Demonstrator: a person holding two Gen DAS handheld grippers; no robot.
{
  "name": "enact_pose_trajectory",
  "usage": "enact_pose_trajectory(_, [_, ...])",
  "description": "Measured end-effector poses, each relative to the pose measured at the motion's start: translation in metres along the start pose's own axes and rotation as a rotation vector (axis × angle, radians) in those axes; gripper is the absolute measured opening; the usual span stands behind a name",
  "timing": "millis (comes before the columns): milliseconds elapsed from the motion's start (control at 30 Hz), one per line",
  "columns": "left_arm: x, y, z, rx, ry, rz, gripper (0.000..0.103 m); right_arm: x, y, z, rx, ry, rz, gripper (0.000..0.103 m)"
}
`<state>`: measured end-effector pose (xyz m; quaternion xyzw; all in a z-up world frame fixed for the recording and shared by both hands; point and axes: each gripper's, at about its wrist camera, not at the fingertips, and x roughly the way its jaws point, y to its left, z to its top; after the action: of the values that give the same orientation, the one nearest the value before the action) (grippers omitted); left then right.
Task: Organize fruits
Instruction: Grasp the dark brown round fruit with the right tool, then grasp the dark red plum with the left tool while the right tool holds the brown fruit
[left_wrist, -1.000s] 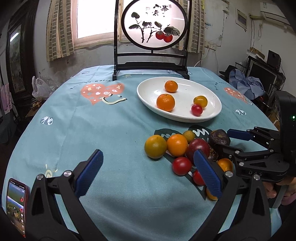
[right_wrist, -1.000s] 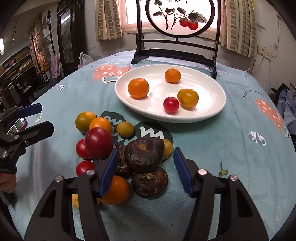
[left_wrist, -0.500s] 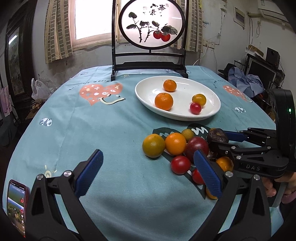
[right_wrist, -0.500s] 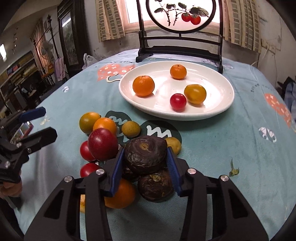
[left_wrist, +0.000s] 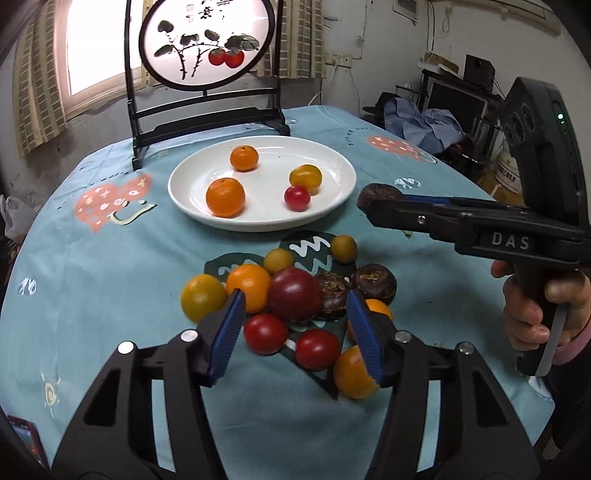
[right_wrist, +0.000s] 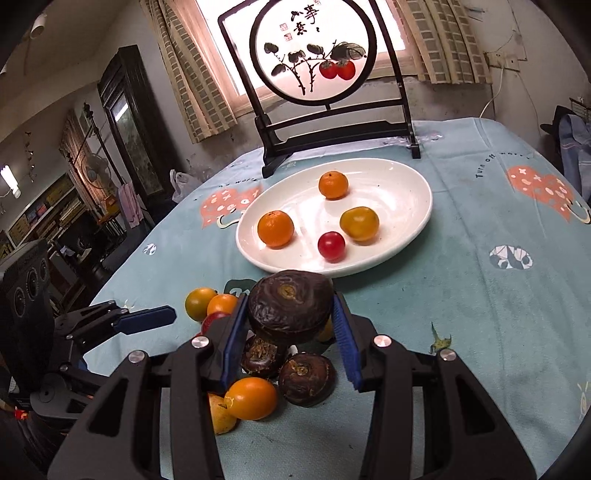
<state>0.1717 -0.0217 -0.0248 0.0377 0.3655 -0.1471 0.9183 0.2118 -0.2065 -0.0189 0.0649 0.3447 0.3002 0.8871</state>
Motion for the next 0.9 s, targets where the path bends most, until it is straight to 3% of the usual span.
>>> enact_pose_trajectory(200, [0.017, -0.006, 0.009, 0.048, 0.044, 0.012, 0.047, -0.006, -0.003, 0.000, 0.018, -0.014, 0.010, 0.045])
enact_pose_trajectory(667, [0.036, -0.010, 0.006, 0.132, 0.090, 0.051, 0.040, -0.006, -0.008, -0.001, 0.045, -0.008, 0.011, 0.045])
enact_pose_trajectory(900, [0.023, 0.003, 0.015, 0.033, 0.078, -0.015, 0.040, -0.008, -0.010, -0.003, 0.063, -0.007, 0.031, 0.045])
